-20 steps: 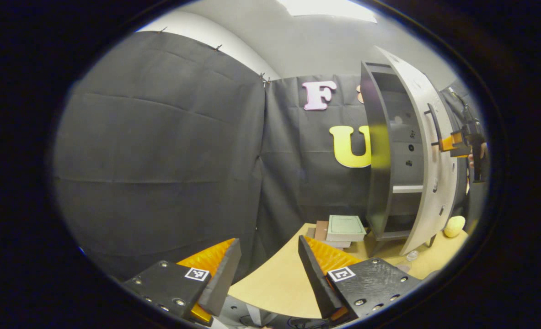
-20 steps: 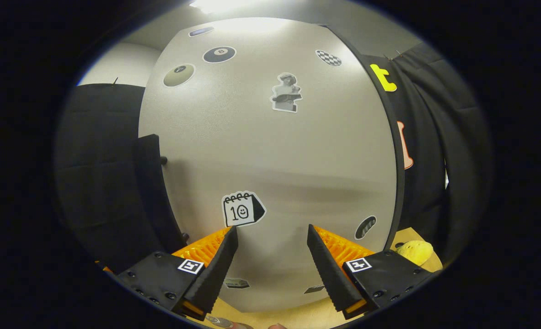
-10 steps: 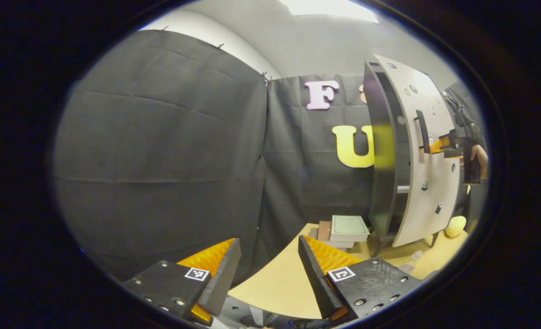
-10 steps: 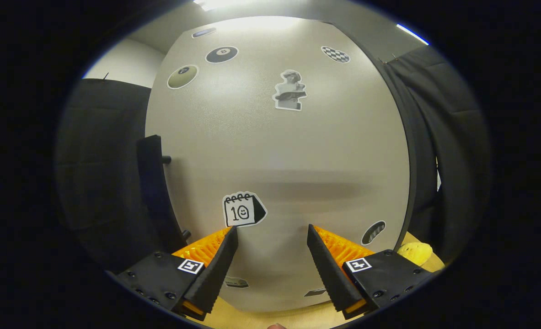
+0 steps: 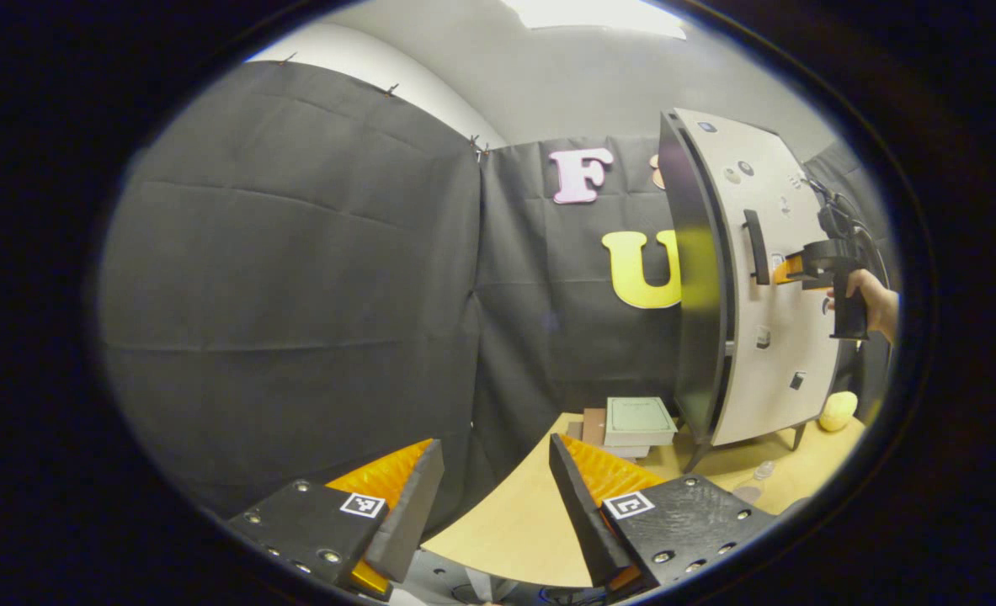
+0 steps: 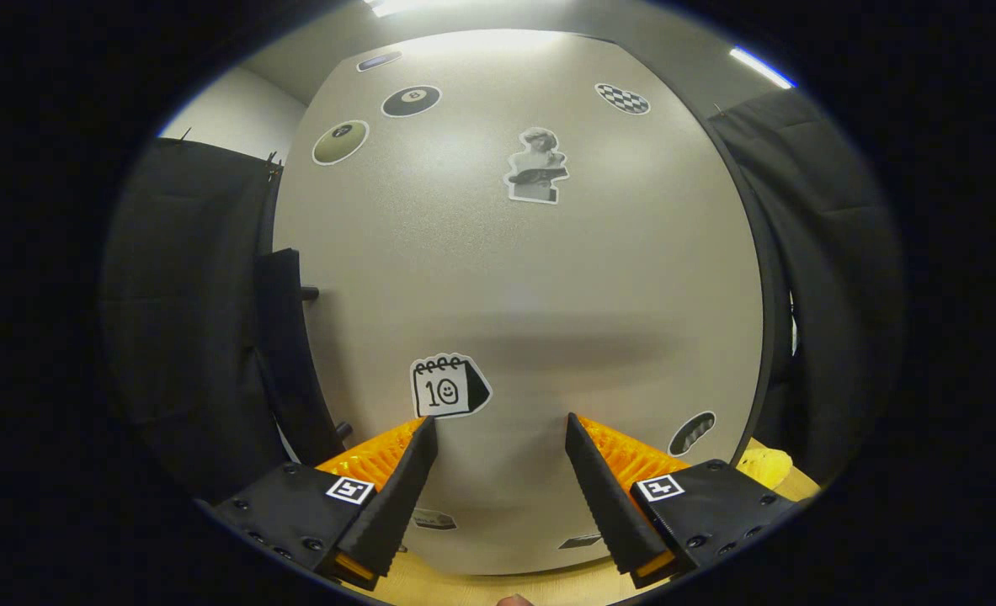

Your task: Open the cabinet door with the right hand, grasp the bottle in the cabinet with the left hand and place it on the coaster, then close the cabinet door with the right hand.

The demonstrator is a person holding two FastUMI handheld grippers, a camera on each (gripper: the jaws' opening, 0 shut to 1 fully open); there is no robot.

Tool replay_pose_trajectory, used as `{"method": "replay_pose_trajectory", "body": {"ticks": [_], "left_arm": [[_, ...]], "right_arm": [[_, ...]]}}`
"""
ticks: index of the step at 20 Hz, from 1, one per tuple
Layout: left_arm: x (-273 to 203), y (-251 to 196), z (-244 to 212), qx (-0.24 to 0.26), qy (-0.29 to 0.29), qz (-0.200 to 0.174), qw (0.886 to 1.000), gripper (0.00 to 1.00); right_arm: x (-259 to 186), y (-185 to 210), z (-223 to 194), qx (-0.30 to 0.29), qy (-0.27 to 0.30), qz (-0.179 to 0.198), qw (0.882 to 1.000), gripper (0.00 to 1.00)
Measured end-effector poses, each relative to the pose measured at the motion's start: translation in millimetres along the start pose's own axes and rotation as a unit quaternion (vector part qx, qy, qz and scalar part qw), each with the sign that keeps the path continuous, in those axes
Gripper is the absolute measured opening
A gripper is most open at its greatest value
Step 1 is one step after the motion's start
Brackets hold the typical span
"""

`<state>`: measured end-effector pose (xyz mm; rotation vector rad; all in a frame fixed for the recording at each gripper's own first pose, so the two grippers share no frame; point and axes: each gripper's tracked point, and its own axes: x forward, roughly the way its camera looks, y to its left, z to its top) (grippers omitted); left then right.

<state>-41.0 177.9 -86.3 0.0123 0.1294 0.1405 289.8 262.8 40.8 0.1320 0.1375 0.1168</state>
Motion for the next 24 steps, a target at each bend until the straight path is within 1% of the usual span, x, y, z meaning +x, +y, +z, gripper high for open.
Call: {"method": "replay_pose_trajectory", "body": {"ticks": [3,5,9,14,20,23,24], "left_arm": [[3,-3,4,0.004,-0.001,-0.015,1.000,0.77],[9,-9,11,0.004,-0.007,-0.029,1.000,0.77],[38,-61,48,0.002,-0.018,-0.059,0.998,0.77],[50,-120,78,0.002,-0.044,-0.099,0.994,0.77],[50,-197,104,-0.001,-0.055,-0.148,0.988,0.77],[50,-231,115,0.006,-0.059,-0.165,0.984,0.80],[50,-242,119,0.005,-0.062,-0.172,0.983,0.78]], "right_arm": [[-8,-1,9,-0.007,-0.012,-0.004,1.000,0.98],[-25,-3,16,-0.013,-0.022,0.000,1.000,0.98],[-74,-21,34,-0.012,-0.040,0.013,0.999,0.98],[-129,-80,52,-0.040,-0.055,-0.004,0.998,0.98],[-178,-173,72,-0.030,-0.066,-0.050,0.996,0.98],[-201,-221,77,-0.033,-0.069,-0.078,0.994,0.98],[-208,-235,78,-0.034,-0.068,-0.085,0.993,0.98]]}}
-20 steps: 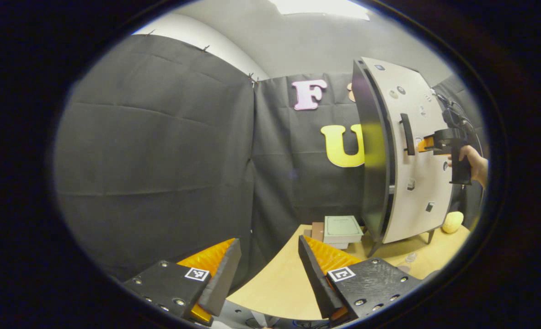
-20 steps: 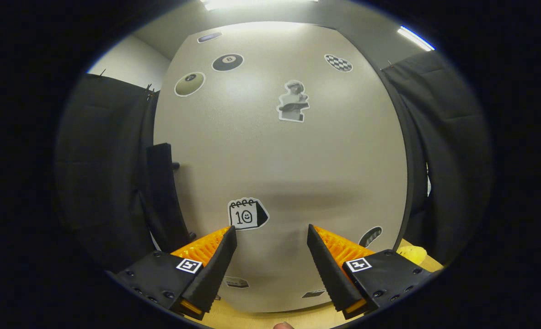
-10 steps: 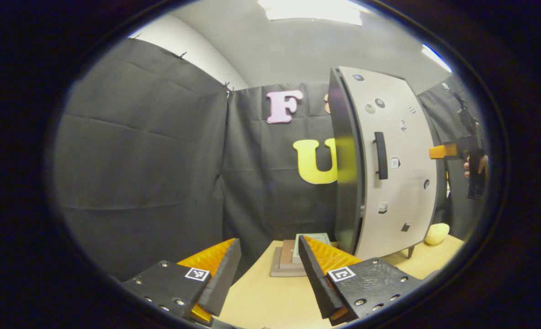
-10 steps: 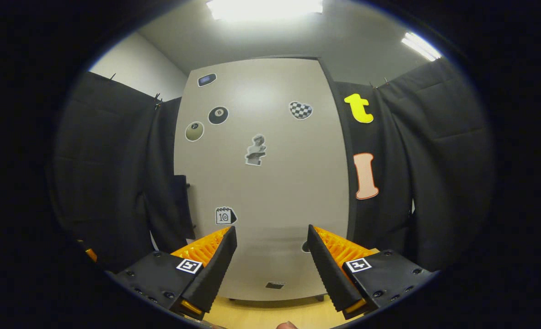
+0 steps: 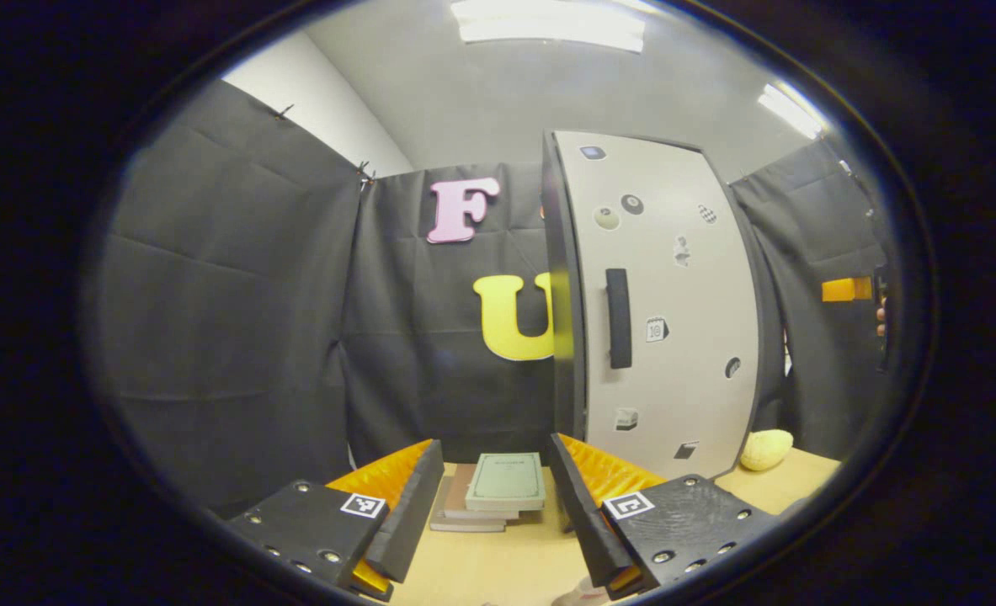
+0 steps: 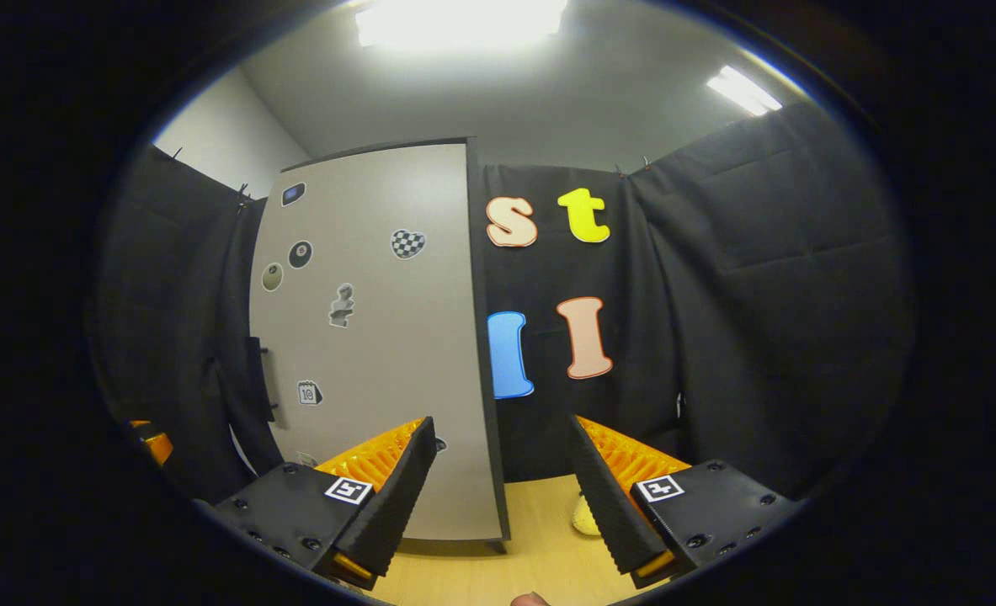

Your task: Open the cabinet door with the right hand, grasp the bottle in the cabinet with the left hand and place it on the coaster, then close the cabinet door with the right hand.

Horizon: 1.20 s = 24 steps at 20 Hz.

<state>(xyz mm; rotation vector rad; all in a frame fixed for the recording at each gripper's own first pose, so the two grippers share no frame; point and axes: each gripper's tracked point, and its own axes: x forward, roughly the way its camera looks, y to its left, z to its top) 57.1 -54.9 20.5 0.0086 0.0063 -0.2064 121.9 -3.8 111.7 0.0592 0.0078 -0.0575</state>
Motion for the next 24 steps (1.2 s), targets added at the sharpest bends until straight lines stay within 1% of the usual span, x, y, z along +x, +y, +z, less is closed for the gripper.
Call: {"method": "replay_pose_trajectory", "body": {"ticks": [1,2,3,5,6,7,8,9,10,11,13,14,18,19,20,24], "left_arm": [[3,-9,4,-0.001,-0.002,-0.005,1.000,0.77],[6,-16,7,-0.002,-0.004,-0.009,1.000,0.80],[9,-22,9,-0.002,-0.004,-0.011,1.000,0.78],[12,-31,13,0.000,-0.002,-0.013,1.000,0.78],[15,-34,15,0.002,-0.001,-0.013,1.000,0.76],[17,-36,16,0.006,0.000,-0.011,1.000,0.76],[18,-38,16,0.009,0.003,-0.009,1.000,0.78],[18,-39,17,0.011,0.005,-0.008,1.000,0.76],[20,-40,16,0.013,0.009,-0.006,1.000,0.78],[20,-41,16,0.015,0.013,-0.004,1.000,0.76],[22,-43,17,0.018,0.013,0.000,1.000,0.76],[23,-42,18,0.021,0.012,0.003,1.000,0.78],[22,-38,18,0.036,0.014,0.018,0.999,0.78],[22,-36,17,0.035,0.015,0.021,0.999,0.78],[21,-33,17,0.033,0.016,0.025,0.999,0.76],[20,-24,12,0.026,0.019,0.038,0.999,0.76]], "right_arm": [[-4,-15,1,-0.004,-0.001,-0.008,1.000,0.98],[-8,-30,-2,-0.010,0.000,-0.016,1.000,0.98],[-12,-42,-3,-0.016,0.000,-0.021,1.000,0.98],[-18,-61,-6,-0.027,-0.001,-0.024,0.999,0.98],[-22,-71,-8,-0.034,-0.003,-0.024,0.999,0.98],[-24,-78,-9,-0.039,-0.004,-0.022,0.999,0.98],[-26,-81,-12,-0.043,-0.003,-0.017,0.999,0.98],[-28,-84,-15,-0.046,-0.004,-0.012,0.999,0.98],[-24,-83,-18,-0.050,-0.004,-0.009,0.999,0.98],[-23,-86,-22,-0.055,-0.003,-0.008,0.998,0.98],[-22,-93,-31,-0.059,0.000,-0.009,0.998,0.98],[-26,-96,-34,-0.058,0.001,-0.008,0.998,0.98],[-23,-102,-49,-0.037,0.013,-0.003,0.999,0.98],[-21,-103,-51,-0.032,0.015,-0.003,0.999,0.98],[-19,-103,-53,-0.028,0.015,-0.002,0.999,0.98],[-11,-98,-53,-0.019,0.012,0.005,1.000,0.98]]}}
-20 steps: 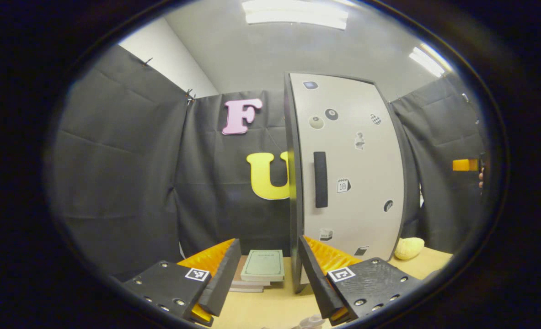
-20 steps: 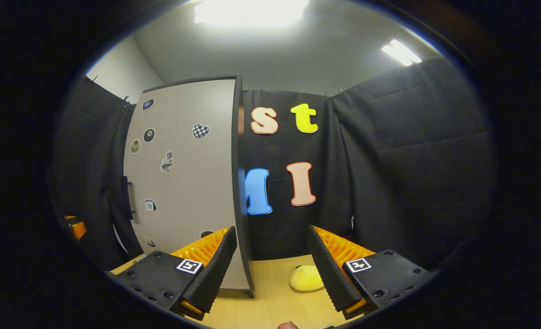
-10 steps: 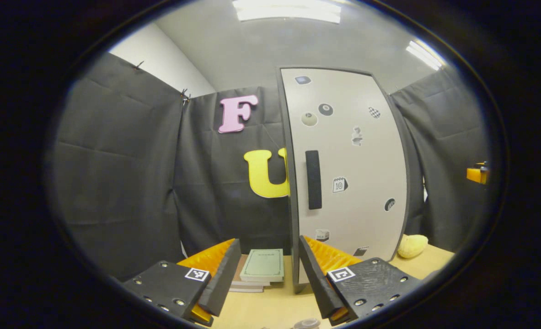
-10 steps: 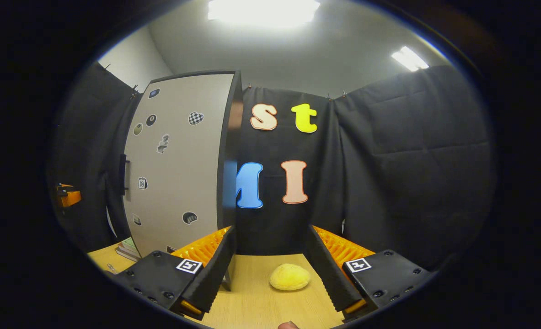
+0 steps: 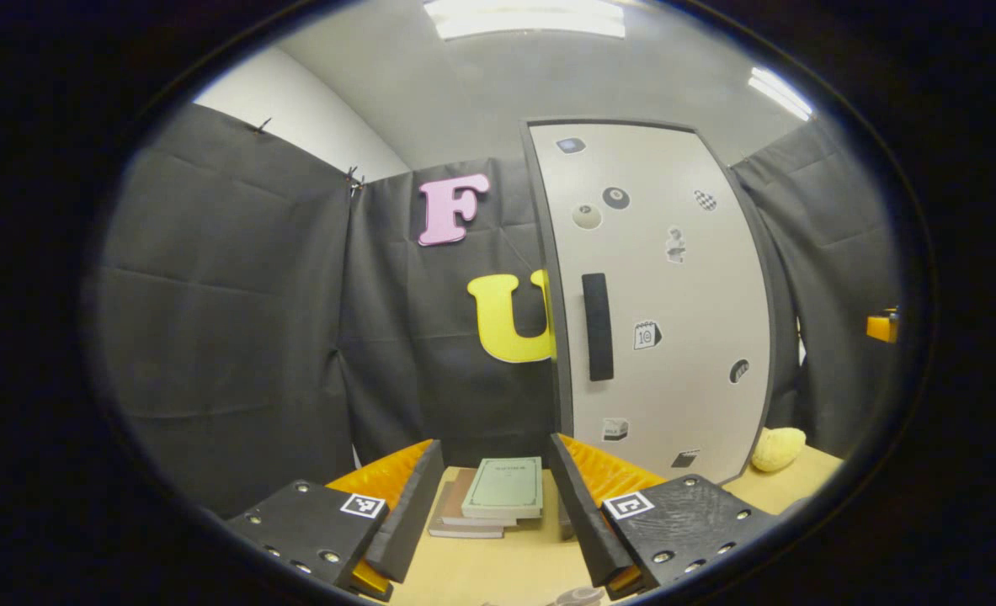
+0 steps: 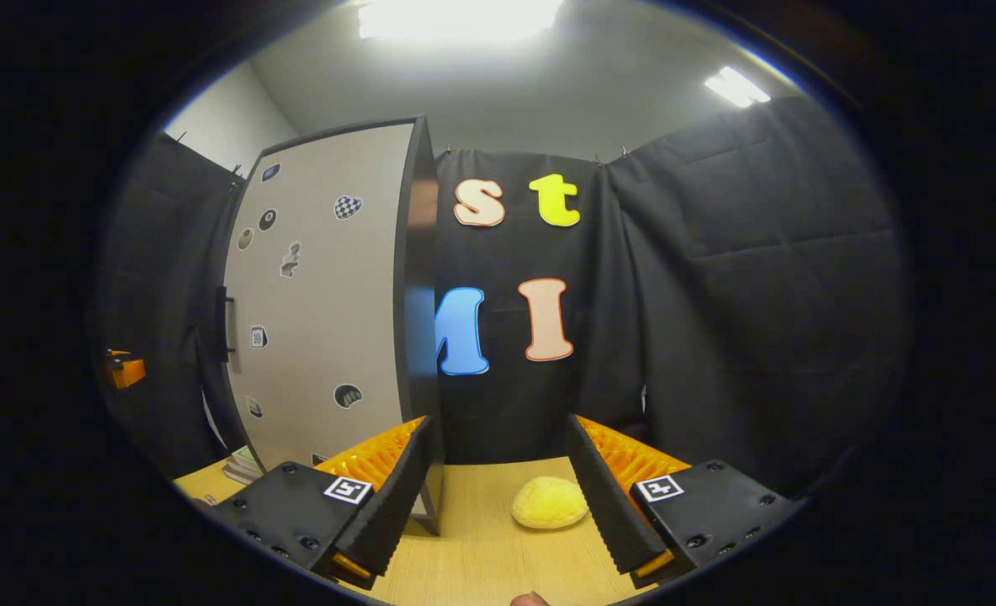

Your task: Open the cabinet door with the right hand, grasp the bottle in the cabinet with the left hand and place it on the coaster, then close the cabinet door with the right hand.

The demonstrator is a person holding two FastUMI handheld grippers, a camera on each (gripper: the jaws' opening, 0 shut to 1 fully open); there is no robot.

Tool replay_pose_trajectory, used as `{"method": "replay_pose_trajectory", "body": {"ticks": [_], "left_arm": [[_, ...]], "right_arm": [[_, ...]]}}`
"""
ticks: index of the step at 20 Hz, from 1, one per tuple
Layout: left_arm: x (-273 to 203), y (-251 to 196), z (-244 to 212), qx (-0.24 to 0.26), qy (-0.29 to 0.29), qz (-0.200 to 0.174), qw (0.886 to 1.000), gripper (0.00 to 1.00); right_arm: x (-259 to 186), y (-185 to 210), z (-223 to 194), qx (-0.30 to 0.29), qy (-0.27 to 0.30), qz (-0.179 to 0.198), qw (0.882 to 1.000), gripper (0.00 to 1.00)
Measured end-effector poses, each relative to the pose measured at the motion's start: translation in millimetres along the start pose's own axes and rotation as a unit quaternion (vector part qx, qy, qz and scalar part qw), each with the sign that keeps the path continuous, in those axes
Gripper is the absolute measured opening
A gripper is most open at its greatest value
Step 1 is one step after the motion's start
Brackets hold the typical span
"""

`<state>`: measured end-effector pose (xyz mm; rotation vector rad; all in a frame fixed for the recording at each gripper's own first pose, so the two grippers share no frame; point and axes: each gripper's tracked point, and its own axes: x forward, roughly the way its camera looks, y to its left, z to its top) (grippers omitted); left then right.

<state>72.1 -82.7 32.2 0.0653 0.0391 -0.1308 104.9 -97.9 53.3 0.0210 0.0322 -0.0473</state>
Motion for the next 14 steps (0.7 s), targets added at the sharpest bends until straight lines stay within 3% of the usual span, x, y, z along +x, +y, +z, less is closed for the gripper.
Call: {"method": "replay_pose_trajectory", "body": {"ticks": [14], "left_arm": [[4,10,-4,0.009,0.000,0.021,1.000,0.77]], "right_arm": [[14,20,-2,-0.002,0.002,0.018,1.000,0.98]]}}
